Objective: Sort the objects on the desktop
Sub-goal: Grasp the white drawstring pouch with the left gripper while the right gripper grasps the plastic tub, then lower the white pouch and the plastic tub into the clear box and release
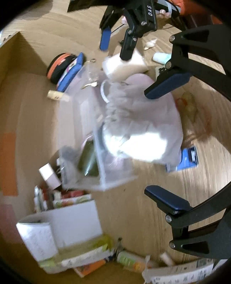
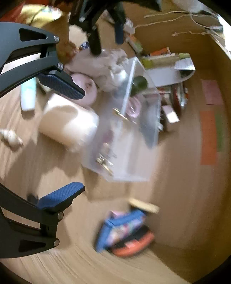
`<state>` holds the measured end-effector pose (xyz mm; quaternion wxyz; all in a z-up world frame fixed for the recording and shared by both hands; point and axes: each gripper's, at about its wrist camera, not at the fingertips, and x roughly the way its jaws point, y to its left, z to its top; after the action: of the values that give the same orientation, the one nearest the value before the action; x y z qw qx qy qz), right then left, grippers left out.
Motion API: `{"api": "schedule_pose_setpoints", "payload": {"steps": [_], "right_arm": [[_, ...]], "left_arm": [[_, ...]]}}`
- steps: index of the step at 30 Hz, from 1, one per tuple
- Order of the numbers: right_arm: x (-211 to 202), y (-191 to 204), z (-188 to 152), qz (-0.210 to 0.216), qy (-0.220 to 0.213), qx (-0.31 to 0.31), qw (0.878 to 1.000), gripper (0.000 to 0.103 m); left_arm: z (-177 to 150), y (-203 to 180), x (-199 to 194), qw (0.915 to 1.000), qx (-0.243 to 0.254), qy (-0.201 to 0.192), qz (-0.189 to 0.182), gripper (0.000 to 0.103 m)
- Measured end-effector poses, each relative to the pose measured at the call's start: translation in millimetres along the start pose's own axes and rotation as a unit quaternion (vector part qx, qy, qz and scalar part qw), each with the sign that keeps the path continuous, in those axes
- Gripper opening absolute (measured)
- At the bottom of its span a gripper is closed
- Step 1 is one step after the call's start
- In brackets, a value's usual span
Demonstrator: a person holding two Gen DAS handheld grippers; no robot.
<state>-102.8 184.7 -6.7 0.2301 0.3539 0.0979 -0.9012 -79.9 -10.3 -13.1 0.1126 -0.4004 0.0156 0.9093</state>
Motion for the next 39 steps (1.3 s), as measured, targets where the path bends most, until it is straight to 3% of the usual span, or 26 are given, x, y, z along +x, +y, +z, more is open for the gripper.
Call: {"api": "schedule_pose_setpoints", "payload": {"steps": [4, 11, 15, 19, 21, 23, 25, 31, 33, 39], "right_arm": [[20.7, -6.6, -3.0, 0.044, 0.038, 0.035, 0.998, 0.093], [42.5, -5.1, -1.2, 0.083, 0.064, 0.054, 0.993, 0.091], [47.6, -9.8, 0.3, 0.128, 0.072, 0.070, 0.987, 0.075], [47.7, -14.0, -0.2, 0.139, 0.074, 0.077, 0.985, 0.069], [45.4, -12.6, -2.0, 0.136, 0.069, 0.073, 0.986, 0.068], [40.1, -9.3, -4.1, 0.128, 0.060, 0.063, 0.988, 0.067], [35.0, -8.5, -4.5, 0.124, 0.050, 0.061, 0.989, 0.065], [22.2, -11.4, -2.9, 0.114, 0.032, 0.065, 0.991, 0.065], [16.0, -13.1, -2.1, 0.114, 0.022, 0.069, 0.991, 0.065], [-4.8, -20.4, 4.8, 0.118, -0.007, 0.084, 0.989, 0.065]], "left_arm": [[2.4, -5.8, 13.8, 0.9998, -0.002, 0.018, -0.013, 0.099], [6.4, -10.6, 32.8, 0.9952, -0.020, 0.057, -0.077, 0.100], [3.1, -22.4, 39.8, 0.9951, -0.001, 0.069, -0.071, 0.102], [4.5, -22.3, 41.6, 0.9957, -0.001, 0.068, -0.063, 0.102], [5.4, -20.5, 36.1, 0.9967, -0.003, 0.050, -0.064, 0.096], [4.5, -18.9, 31.7, 0.9978, -0.003, 0.039, -0.054, 0.079], [4.2, -16.8, 31.6, 0.9982, -0.007, 0.039, -0.045, 0.071], [4.2, -8.9, 23.8, 0.9988, -0.022, 0.022, -0.037, 0.061], [3.4, -6.6, 17.7, 0.9991, -0.026, 0.010, -0.033, 0.050], [3.3, 1.6, 1.9, 0.9989, -0.039, -0.015, -0.022, 0.047]]}}
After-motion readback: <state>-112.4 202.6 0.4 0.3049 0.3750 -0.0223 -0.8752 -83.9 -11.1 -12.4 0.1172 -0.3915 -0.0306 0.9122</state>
